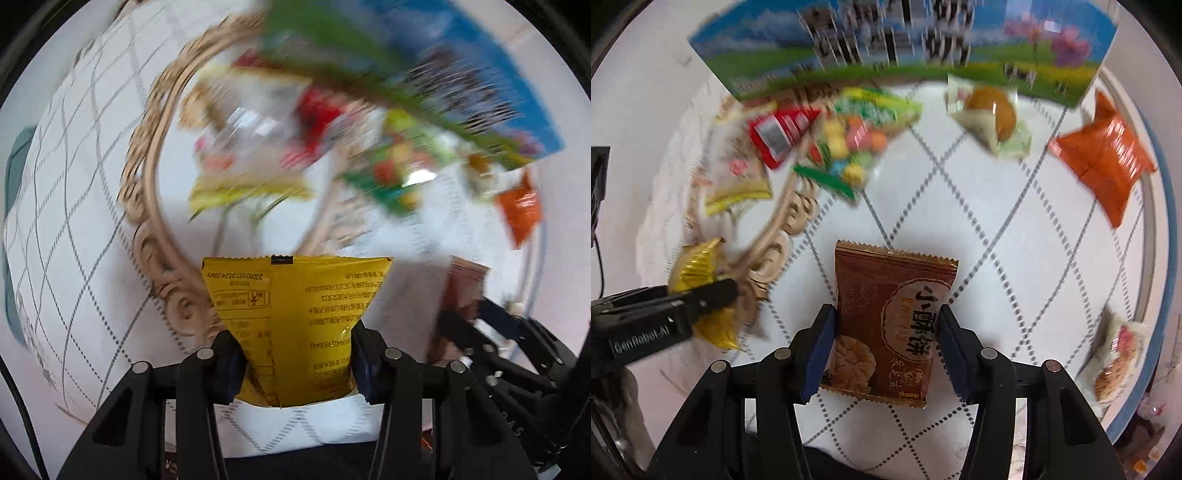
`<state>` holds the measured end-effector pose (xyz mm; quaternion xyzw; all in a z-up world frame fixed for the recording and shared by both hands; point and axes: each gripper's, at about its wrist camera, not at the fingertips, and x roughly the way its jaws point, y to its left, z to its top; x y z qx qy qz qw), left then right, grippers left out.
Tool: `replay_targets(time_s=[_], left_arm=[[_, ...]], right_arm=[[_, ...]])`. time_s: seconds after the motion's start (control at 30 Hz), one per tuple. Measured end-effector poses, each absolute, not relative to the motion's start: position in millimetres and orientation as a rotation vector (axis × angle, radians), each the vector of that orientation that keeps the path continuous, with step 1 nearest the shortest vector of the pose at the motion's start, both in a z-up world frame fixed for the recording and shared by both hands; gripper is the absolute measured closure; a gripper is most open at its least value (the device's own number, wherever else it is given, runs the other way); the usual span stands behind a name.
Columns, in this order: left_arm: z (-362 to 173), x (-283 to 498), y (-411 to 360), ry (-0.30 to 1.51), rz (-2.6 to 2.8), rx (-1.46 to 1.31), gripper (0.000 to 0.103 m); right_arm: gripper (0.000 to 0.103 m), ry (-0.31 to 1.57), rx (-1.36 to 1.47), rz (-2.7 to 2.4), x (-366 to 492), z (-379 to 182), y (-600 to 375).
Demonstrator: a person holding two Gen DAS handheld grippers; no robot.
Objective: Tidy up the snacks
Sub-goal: 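Carry both packs into the box and open both tools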
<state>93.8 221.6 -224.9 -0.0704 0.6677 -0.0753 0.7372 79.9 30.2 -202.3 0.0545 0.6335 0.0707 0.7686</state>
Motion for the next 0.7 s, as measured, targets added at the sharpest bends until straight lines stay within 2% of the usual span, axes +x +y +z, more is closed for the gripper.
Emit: replay_targets(time_s=[0.1, 0.33, 0.5, 0.7], left_arm=[[-180.7, 103.1, 206.4, 1.395, -0.233, -0.163, 0.059], [-85.0, 182.6, 156.5, 1.212, -0.33, -0.096, 0.059], [-64.5, 261.9, 98.6, 1.15, -0.331, -0.029, 0.059], [-80.2, 326.4, 53.6, 1.206, -0.338, -0.01, 0.059]], right_arm=[[0.046, 1.317, 0.129, 0.186, 84.5, -163.3, 20.3], [0.046, 1.135, 0.132, 0.203, 136.5, -70.2, -19.8], [0.046, 1.058, 0.113, 0.163, 191.6, -38.3, -44.9], [0.046, 1.103, 0.128, 0.143, 258.4, -50.9, -72.6]])
